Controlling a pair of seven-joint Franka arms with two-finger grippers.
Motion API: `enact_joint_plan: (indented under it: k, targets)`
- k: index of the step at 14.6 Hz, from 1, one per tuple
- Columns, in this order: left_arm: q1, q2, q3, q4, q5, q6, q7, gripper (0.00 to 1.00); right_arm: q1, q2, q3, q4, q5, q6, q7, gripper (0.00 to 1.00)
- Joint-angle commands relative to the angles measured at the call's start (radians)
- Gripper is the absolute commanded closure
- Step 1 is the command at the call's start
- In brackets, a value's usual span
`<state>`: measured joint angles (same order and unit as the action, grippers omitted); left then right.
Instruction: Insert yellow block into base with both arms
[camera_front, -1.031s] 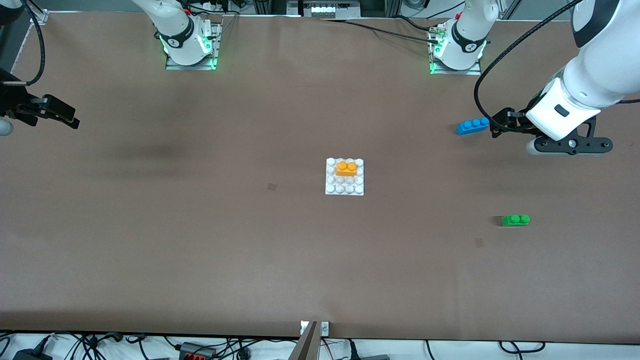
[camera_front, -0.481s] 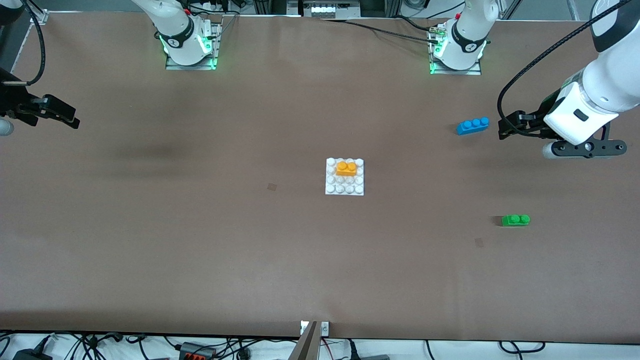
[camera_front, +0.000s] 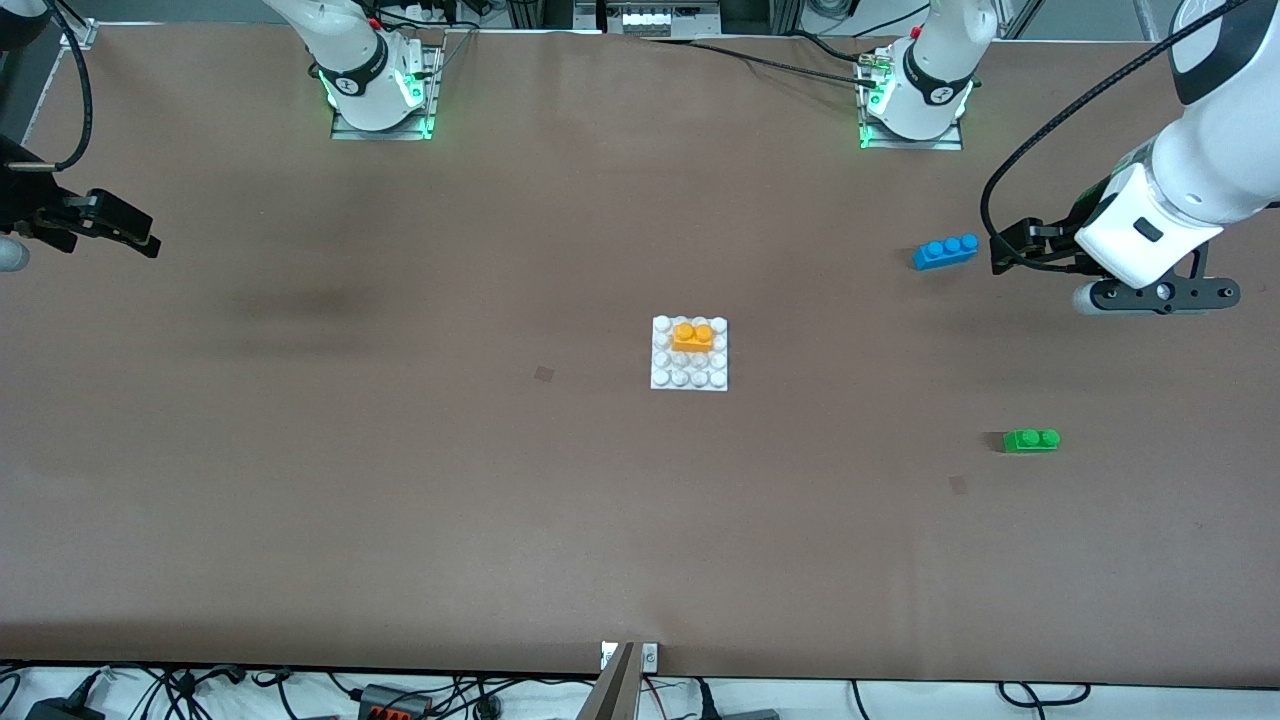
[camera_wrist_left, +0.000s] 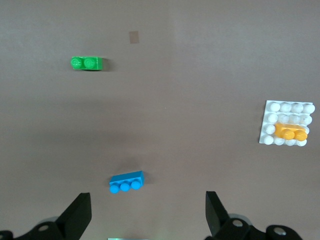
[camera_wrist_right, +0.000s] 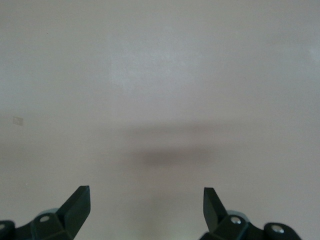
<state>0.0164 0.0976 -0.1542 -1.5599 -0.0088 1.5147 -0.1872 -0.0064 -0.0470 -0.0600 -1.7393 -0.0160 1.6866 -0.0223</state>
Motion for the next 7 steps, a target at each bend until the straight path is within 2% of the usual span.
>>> enact_joint_plan:
  k: [1, 2, 3, 7]
  targets:
    - [-0.061, -0.022, 0.068, -0.011, -0.011, -0.013, 0.017, 0.00, 0.019, 0.006, 0.005, 0.004, -0.005, 0.022, 0.002, 0.00]
    - [-0.106, -0.024, 0.118, -0.009, -0.011, -0.013, 0.018, 0.00, 0.025, 0.006, 0.005, 0.004, -0.005, 0.022, 0.002, 0.00]
    - [-0.117, -0.024, 0.136, -0.009, -0.011, -0.014, 0.018, 0.00, 0.026, 0.003, 0.005, 0.004, -0.005, 0.021, 0.002, 0.00]
    - [-0.096, -0.022, 0.133, -0.009, -0.011, -0.013, 0.022, 0.00, 0.025, -0.002, 0.005, 0.004, -0.005, 0.010, 0.002, 0.00]
